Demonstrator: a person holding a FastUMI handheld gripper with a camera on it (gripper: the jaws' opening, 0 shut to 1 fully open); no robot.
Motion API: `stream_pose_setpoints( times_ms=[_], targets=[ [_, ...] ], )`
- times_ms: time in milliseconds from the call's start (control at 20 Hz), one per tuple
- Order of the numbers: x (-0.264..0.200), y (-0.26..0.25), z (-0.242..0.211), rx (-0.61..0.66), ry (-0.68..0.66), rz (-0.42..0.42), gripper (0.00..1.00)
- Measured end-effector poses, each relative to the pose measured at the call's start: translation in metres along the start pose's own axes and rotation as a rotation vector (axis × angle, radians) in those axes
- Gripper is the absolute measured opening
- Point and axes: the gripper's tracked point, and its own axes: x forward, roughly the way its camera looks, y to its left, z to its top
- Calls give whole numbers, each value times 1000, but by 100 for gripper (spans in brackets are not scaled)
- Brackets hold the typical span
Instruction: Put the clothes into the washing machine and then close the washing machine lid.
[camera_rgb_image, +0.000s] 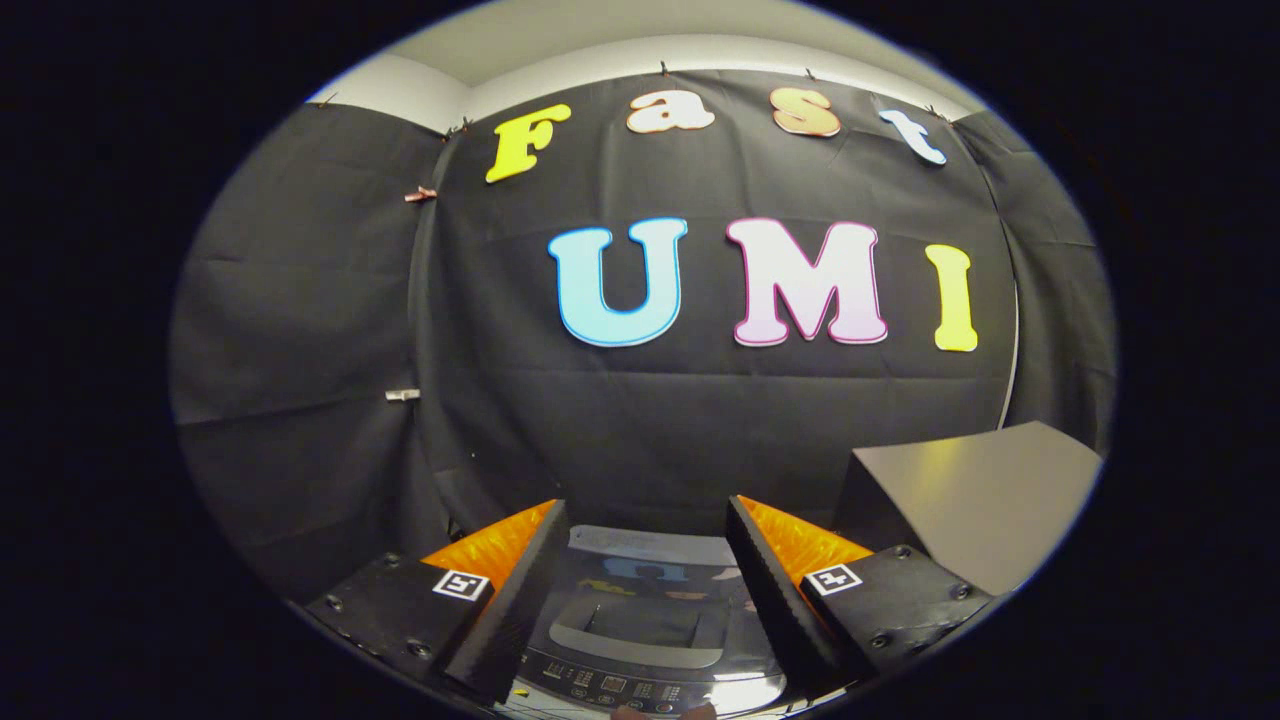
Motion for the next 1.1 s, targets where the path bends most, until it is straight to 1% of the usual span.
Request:
stream_pose_setpoints(
  times_ms=[100,350,450,600,700,850,950,1050,1100],
  targets=[
    [-22,-15,16,3,-23,-12,99],
    [-72,-47,39,67,-66,-47,99],
    [-90,-60,49,44,-88,-62,98],
    [-114,-80,48,-18,-60,-76,98],
    [-134,-92,57,-30,-86,-87,98],
    [-161,-113,68,-56,-130,-125,98],
    [-175,-121,75,-40,-144,-136,98],
    [-184,-139,86,-43,-160,-185,98],
    [-188,-150,90,-52,-166,-226,98]
  ],
)
